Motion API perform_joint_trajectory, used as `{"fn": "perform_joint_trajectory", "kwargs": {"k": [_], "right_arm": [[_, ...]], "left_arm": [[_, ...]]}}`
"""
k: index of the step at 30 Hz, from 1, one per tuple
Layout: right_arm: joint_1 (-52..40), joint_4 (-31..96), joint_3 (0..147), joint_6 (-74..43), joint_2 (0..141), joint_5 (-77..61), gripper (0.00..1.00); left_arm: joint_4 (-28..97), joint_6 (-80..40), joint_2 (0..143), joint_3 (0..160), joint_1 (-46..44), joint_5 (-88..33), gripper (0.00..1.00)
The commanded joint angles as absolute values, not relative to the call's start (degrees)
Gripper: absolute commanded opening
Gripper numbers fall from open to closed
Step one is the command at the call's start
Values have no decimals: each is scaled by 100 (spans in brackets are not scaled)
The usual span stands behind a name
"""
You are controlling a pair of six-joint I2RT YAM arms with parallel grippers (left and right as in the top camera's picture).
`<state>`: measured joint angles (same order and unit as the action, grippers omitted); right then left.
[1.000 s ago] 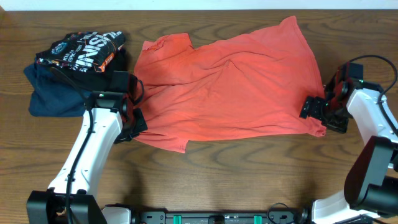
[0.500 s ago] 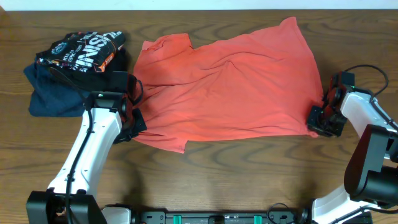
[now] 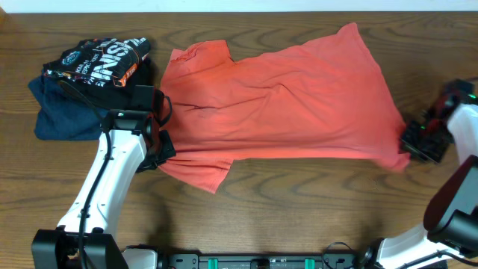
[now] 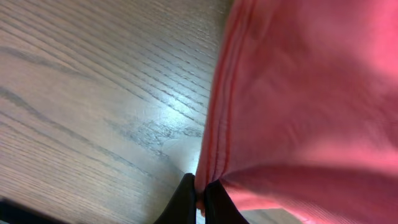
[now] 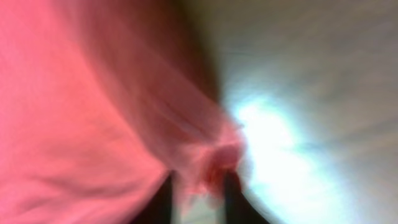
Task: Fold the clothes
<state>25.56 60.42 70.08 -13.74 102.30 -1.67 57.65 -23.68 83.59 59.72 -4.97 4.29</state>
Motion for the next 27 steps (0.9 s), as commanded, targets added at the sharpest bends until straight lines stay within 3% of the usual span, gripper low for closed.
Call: {"fn": "perform_joint_trajectory", "kwargs": {"k": [1, 12, 27], "right_arm": [[2934, 6257, 6995, -1538, 10125, 211, 38], [2860, 6873, 6700, -1538, 10125, 5, 41], [2596, 4856, 5017, -1737, 10125, -220, 41]], "left_arm": [[5778, -2296, 8372, 6007, -462, 558, 6], [5778, -2296, 8372, 6007, -462, 558, 6], [5782, -2296, 8372, 6007, -462, 558, 6]]}}
